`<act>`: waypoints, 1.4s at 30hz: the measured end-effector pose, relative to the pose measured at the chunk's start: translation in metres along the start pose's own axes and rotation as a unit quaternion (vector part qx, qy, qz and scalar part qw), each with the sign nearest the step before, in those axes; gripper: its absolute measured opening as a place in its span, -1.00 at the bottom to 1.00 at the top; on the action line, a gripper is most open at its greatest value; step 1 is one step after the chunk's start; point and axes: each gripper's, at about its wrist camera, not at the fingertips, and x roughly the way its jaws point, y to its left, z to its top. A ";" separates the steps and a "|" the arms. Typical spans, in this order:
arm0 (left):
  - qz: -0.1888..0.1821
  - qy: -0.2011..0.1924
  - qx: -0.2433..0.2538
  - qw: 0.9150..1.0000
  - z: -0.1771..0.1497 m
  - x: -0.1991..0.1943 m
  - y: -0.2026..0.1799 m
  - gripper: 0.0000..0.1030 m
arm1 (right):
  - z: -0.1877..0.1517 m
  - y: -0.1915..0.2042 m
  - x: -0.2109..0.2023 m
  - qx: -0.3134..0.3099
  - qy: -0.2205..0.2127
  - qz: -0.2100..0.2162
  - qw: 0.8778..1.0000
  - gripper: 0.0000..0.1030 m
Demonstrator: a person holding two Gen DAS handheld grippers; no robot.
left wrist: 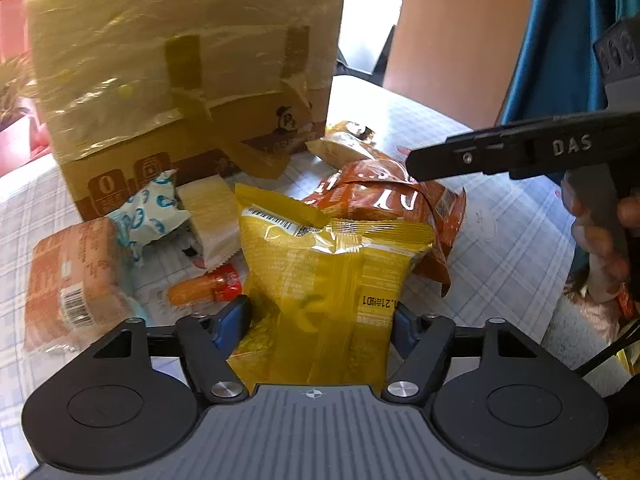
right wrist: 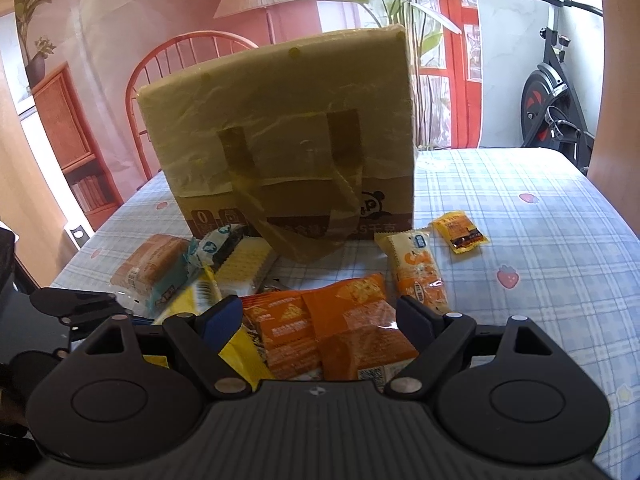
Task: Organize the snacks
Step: 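Grasp the yellow chip bag with the left gripper while right approaches orange packets, then grasp an orange snack packet with the right gripper while left holds yellow bag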
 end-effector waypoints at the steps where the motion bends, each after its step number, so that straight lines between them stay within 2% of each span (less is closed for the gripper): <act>1: 0.005 -0.003 -0.008 1.000 -0.001 -0.003 0.001 0.37 | 0.000 -0.001 0.001 -0.001 0.001 -0.001 1.000 0.67; 6: 0.041 -0.021 -0.071 0.996 -0.008 -0.016 0.017 0.31 | -0.003 -0.001 0.009 -0.019 0.006 -0.006 1.000 0.67; 9: 0.044 -0.035 -0.118 0.991 -0.010 -0.020 0.028 0.31 | -0.003 -0.001 0.018 -0.035 0.012 -0.009 0.999 0.67; 11: 0.047 -0.040 -0.132 0.989 -0.011 -0.023 0.029 0.30 | -0.004 -0.001 0.023 -0.052 0.014 -0.013 0.998 0.67; 17: 0.057 -0.049 -0.140 0.987 -0.015 -0.027 0.025 0.30 | -0.008 0.005 0.040 -0.117 0.018 0.003 0.993 0.72; 26: 0.058 -0.058 -0.157 0.984 -0.021 -0.030 0.027 0.30 | -0.009 0.010 0.047 -0.126 0.019 0.013 0.992 0.84; 36: 0.055 -0.059 -0.157 0.984 -0.023 -0.027 0.027 0.30 | -0.020 0.014 0.047 -0.155 0.027 -0.007 0.988 0.91; 42: 0.056 -0.059 -0.155 0.985 -0.023 -0.027 0.027 0.30 | -0.024 0.004 0.049 -0.120 0.029 -0.013 0.992 0.89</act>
